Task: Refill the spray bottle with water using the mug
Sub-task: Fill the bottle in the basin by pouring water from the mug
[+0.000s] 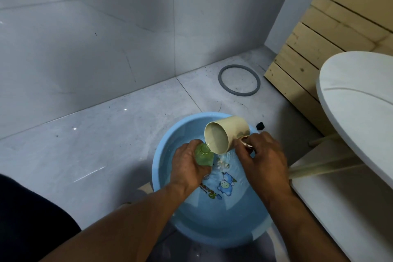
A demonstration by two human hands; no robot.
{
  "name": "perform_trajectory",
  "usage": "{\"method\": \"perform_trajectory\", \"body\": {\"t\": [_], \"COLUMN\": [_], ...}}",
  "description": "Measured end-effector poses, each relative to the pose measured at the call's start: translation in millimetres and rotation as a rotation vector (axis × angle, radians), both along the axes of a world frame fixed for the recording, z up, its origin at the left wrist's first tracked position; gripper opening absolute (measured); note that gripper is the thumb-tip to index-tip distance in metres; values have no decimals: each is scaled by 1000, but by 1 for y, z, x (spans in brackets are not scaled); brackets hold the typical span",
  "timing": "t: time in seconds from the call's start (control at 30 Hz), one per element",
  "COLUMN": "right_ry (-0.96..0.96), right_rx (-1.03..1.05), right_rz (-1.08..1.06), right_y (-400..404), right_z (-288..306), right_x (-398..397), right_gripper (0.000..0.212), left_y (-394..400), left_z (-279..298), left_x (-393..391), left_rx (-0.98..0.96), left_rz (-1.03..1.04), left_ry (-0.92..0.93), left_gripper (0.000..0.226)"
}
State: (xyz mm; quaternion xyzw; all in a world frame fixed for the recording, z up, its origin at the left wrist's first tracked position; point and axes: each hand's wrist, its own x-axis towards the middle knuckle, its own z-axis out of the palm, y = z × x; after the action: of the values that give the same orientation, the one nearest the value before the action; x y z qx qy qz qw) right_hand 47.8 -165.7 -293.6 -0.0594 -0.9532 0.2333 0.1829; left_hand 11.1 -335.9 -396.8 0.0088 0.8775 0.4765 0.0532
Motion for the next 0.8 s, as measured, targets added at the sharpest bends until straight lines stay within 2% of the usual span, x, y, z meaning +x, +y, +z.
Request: {"method": "perform_trajectory", "body": {"t": [0.17,0.27,0.37,0.47,0.63,0.73,0.8], "right_ry": [-17,-105,-210,-309,-486,-532,-574], "right_rx": [-54,-353,-663,-797,-754,-596,-416], "right_rz": [-10,-115,-255,-334,-333,-245,-176], "right_y": [-1,-1,4,11,18,17,15], "right_z": [1,-3,-15,-39,-73,-83,-90], "right_x": [0,-3,-4,-1,11,16,18], "right_gripper": [23,34,44,44,35,33,29], "left_y": [1,-1,-3,-5,-7,-6,-5], "left_z": [3,2,2,-2,-10,-6,-1], "left_x": [1,2,2,0,-10,-14,-16], "left_rx": [7,13,31,82,179,216,220], "left_rz": [-1,1,7,21,44,64,78], "left_ry": [-1,15,-5,-9,2,26,27], "left_gripper": [56,55,65,59,61,63,65]}}
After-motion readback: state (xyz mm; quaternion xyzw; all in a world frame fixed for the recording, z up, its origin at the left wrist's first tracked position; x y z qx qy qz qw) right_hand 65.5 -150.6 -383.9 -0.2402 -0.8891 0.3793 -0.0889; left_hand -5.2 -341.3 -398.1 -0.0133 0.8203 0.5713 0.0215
